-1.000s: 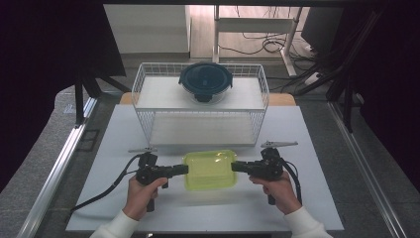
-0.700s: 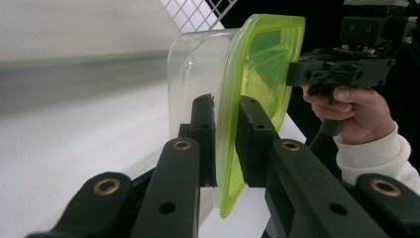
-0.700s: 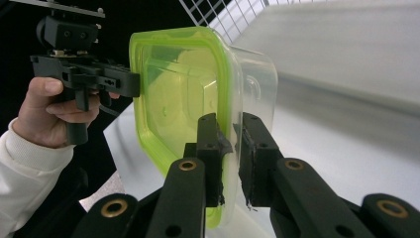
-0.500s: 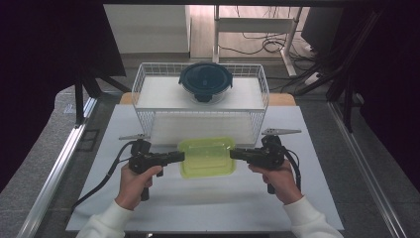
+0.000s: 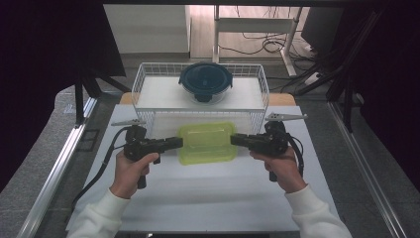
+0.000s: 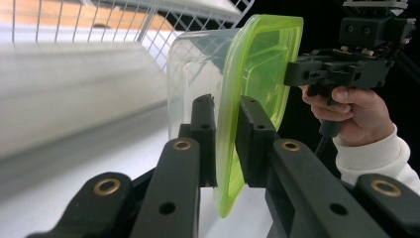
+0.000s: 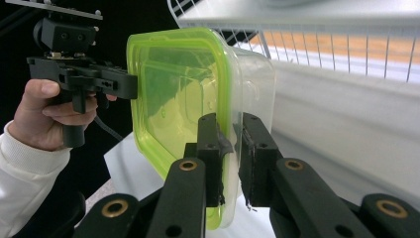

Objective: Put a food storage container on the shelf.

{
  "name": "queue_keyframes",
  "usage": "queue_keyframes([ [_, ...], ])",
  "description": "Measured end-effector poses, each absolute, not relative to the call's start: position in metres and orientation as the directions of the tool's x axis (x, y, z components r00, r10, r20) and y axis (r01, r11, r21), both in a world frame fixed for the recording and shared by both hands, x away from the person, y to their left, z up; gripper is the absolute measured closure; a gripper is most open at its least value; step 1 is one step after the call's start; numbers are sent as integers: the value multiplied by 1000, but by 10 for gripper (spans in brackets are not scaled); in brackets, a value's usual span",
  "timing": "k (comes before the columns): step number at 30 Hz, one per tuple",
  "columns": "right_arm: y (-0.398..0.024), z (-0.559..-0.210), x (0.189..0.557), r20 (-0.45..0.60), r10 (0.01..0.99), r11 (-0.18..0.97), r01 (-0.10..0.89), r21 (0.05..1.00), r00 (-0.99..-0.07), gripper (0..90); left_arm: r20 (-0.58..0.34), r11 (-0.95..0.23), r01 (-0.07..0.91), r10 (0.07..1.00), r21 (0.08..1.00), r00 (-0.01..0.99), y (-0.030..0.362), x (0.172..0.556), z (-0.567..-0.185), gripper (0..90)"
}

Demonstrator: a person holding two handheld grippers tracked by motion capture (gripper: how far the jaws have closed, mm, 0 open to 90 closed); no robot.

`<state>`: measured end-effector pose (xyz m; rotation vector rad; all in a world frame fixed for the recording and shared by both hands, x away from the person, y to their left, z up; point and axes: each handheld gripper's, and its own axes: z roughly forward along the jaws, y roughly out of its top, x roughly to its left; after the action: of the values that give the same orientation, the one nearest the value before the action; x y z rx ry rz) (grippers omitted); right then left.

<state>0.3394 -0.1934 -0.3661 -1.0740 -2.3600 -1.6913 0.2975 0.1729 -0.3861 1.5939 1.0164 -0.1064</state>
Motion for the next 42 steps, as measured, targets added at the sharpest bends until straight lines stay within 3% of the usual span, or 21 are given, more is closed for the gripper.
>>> queue_keyframes([
  [26, -179, -271, 378, 343, 507, 114, 457, 882, -791, 796, -467, 37, 546, 568, 837, 677, 187, 344, -282, 800],
  [42, -170, -243, 429, 374, 539, 98, 497, 862, -755, 795, -504, 36, 585, 552, 810, 664, 194, 406, -257, 802],
])
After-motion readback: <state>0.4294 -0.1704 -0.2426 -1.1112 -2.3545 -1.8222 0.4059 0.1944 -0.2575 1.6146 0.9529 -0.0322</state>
